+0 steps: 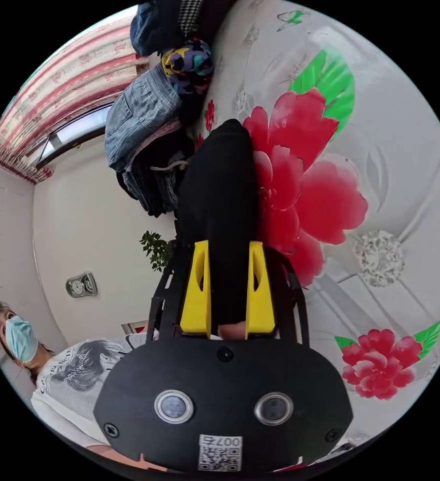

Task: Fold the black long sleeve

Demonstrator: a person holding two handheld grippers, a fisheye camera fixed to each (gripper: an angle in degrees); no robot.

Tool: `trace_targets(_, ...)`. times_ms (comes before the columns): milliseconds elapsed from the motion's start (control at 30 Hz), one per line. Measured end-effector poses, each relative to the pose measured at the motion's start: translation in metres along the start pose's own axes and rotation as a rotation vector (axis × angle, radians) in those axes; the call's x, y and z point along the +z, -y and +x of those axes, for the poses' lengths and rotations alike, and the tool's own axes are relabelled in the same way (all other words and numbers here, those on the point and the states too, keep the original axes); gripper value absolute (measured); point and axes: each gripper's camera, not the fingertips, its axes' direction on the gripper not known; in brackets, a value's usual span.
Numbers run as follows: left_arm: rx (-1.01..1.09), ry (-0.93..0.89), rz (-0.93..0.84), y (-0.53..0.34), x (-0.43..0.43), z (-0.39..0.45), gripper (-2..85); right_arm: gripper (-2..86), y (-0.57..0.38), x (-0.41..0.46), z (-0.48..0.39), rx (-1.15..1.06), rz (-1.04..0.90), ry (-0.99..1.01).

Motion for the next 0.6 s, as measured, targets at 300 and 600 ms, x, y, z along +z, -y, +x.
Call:
trace_targets(300, 0.289, 0.065, -0.038, 0.062, 0.084, 0.121, 7.1, 6.9, 0.016, -0.134, -0.092, -0.301, 0.147, -0.046)
trace_targets(600, 0.520, 0.024, -0.255, 0.202, 0.322, 0.266, 9.1, 9.2, 0.017, -0.386, -0.164, -0.374, 0.513, -0.353)
